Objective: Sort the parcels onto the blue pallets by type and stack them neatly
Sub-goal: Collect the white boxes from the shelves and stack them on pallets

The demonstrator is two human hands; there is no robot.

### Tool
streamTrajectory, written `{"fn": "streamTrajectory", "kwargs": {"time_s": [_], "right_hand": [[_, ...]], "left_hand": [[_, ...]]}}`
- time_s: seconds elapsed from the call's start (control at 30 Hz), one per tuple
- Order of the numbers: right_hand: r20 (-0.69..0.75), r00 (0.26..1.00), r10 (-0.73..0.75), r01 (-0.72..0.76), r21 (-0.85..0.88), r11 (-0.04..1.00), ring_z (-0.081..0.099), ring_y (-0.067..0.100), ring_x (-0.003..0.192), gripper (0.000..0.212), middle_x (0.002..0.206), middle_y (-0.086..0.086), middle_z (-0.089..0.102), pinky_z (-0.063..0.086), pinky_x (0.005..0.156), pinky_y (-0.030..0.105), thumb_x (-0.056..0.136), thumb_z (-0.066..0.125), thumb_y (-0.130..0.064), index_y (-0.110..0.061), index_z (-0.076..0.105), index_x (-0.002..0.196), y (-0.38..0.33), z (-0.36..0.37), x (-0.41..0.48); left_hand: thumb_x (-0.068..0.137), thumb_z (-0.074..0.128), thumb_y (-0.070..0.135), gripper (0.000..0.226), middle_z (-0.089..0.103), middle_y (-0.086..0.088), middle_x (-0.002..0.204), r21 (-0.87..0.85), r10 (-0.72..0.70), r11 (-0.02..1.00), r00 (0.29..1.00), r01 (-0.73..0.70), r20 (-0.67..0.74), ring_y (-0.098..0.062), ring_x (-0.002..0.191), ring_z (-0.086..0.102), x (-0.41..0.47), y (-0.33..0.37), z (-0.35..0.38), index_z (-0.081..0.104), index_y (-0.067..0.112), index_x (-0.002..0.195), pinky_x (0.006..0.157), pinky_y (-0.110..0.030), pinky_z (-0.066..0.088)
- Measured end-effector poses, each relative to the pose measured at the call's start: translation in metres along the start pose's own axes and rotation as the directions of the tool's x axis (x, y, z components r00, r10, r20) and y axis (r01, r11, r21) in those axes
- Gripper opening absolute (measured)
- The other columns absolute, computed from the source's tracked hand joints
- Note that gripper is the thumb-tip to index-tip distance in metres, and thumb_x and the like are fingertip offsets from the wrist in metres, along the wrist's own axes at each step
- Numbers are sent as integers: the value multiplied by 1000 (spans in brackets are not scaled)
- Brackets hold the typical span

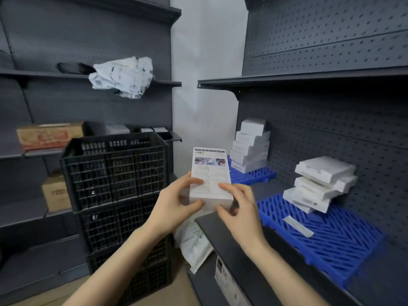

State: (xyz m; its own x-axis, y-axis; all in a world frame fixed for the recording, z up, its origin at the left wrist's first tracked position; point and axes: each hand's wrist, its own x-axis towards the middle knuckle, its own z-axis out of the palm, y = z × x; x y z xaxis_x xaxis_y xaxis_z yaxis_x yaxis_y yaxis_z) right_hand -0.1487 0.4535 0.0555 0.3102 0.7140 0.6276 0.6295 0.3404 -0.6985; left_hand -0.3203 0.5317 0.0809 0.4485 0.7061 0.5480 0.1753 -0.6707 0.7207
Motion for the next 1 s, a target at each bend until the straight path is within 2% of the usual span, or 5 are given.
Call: {"fn": "streamTrajectory", "kwargs": {"time_s": [0.23,0.47,0.63,0.83,1.0], "right_hand": [[-158,987,-37,25,-77,997,53,4,110,47,120,-17,42,54,86,28,79,72,-8,-34,62,116,46,8,112],[-378,924,-54,-26,-203,979,49,-5,109,44,123,-13,44,46,77,9,83,69,-8,-31,61,119,77,25,213],[-479,877,-42,-91,-251,964,48,-4,112,45,122,-16,43,49,80,14,84,69,-12,-36,59,121,95,28,272],[-559,828,-43,-173,-328,929,50,-6,108,51,124,-18,48,48,81,14,85,67,-18,-38,49,129,129,14,318],[-576,817,-7,-203,-299,932,52,-8,109,55,123,-23,54,46,81,9,86,67,-24,-53,39,123,157,3,339]], "left_hand": [[77,72,26,37,57,28,124,-166,125,979,991,-115,49,-8,106,61,137,-53,20,63,33,111,88,-36,53],[84,69,14,35,59,19,123,-313,297,921,937,-231,183,0,106,57,284,-88,41,61,30,114,84,-22,51],[87,67,14,33,60,18,121,-434,401,861,878,-264,262,6,107,55,366,-104,56,60,25,118,87,-14,48],[89,65,16,33,62,8,112,-529,447,813,844,-244,298,-1,98,60,425,-125,102,58,26,119,79,-21,51],[90,63,26,41,61,15,117,-487,476,828,808,-279,347,-6,110,57,463,-147,131,50,39,127,93,-37,51]]}}
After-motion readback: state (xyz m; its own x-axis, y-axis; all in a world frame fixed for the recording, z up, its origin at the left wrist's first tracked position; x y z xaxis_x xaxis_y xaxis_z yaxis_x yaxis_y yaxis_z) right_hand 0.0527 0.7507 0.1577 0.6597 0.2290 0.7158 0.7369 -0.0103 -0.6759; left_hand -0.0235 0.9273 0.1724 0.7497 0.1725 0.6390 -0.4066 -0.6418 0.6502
